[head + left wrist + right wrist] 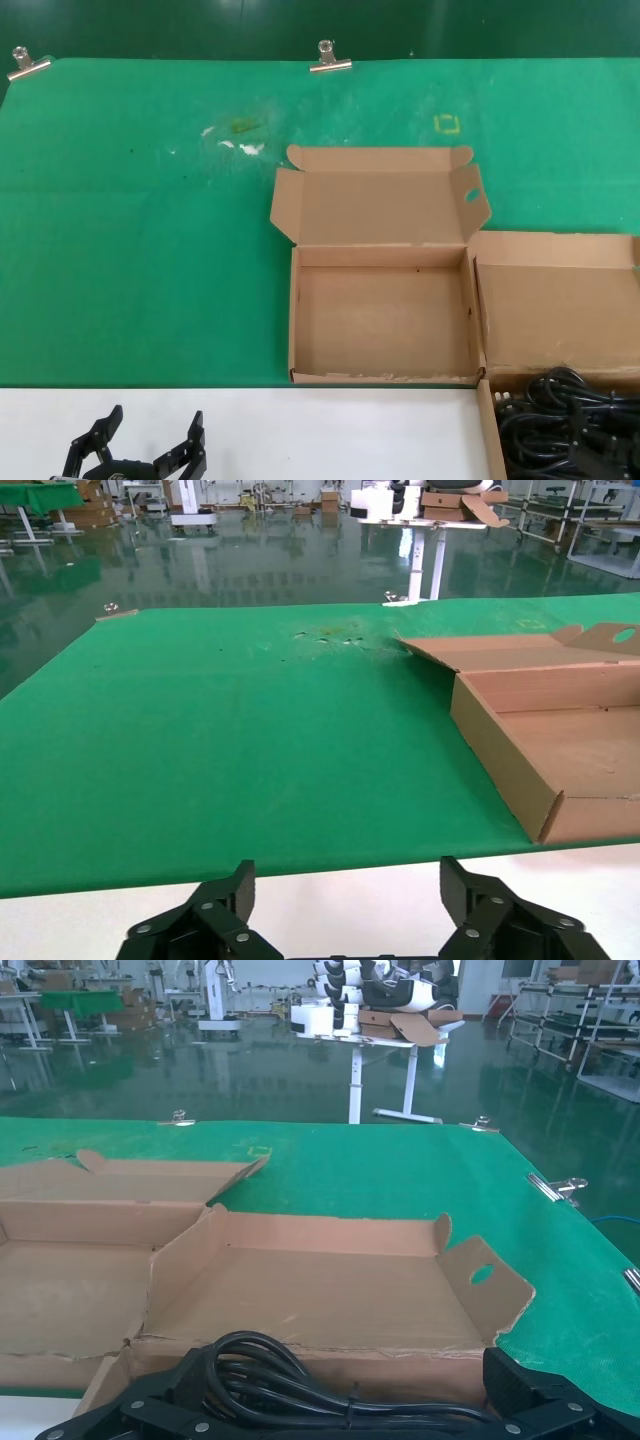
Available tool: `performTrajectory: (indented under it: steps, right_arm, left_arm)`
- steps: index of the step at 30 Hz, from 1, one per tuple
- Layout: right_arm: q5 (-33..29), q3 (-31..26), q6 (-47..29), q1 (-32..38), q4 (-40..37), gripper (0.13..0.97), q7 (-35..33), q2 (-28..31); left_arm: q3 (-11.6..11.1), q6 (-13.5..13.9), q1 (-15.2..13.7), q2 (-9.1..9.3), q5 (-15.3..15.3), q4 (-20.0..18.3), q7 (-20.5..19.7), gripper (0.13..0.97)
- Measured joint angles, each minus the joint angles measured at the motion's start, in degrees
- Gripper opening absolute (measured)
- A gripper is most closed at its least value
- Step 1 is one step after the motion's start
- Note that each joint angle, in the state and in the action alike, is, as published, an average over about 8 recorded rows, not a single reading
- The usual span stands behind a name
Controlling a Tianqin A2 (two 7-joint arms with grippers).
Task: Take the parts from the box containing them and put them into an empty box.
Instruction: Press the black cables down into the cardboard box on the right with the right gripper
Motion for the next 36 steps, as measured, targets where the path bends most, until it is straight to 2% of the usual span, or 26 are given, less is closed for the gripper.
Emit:
performTrajectory:
  steps: [4,12,16,24,30,36]
  right_arm:
    - [0.0,0.0,0.0,0.0,0.0,0.966,0.0,0.0]
    - [-0.08,0.02,-0.02,0.04,0.0,0.966,-0.08,-0.03]
    - [-0.27,0.15,-0.16,0.15,-0.08,0.966,-0.29,-0.1]
    - [-0.3,0.14,-0.52,0.52,-0.13,0.966,-0.35,1.01]
    - [0.5,-2.76,-0.32,1.09,1.11,0.966,0.98,6.53]
    - [1.38,-8.75,-0.28,2.69,3.31,0.966,2.86,17.01]
  left_arm:
    - [0.0,0.0,0.0,0.0,0.0,0.0,0.0,0.661]
    - [0.0,0.0,0.0,0.0,0.0,0.0,0.0,0.504]
    - [0.0,0.0,0.0,0.0,0.0,0.0,0.0,0.504]
    - [0.0,0.0,0.0,0.0,0.0,0.0,0.0,0.323]
    - [0.0,0.0,0.0,0.0,0.0,0.0,0.0,0.249]
    - [0.0,0.0,0.0,0.0,0.0,0.0,0.0,0.191]
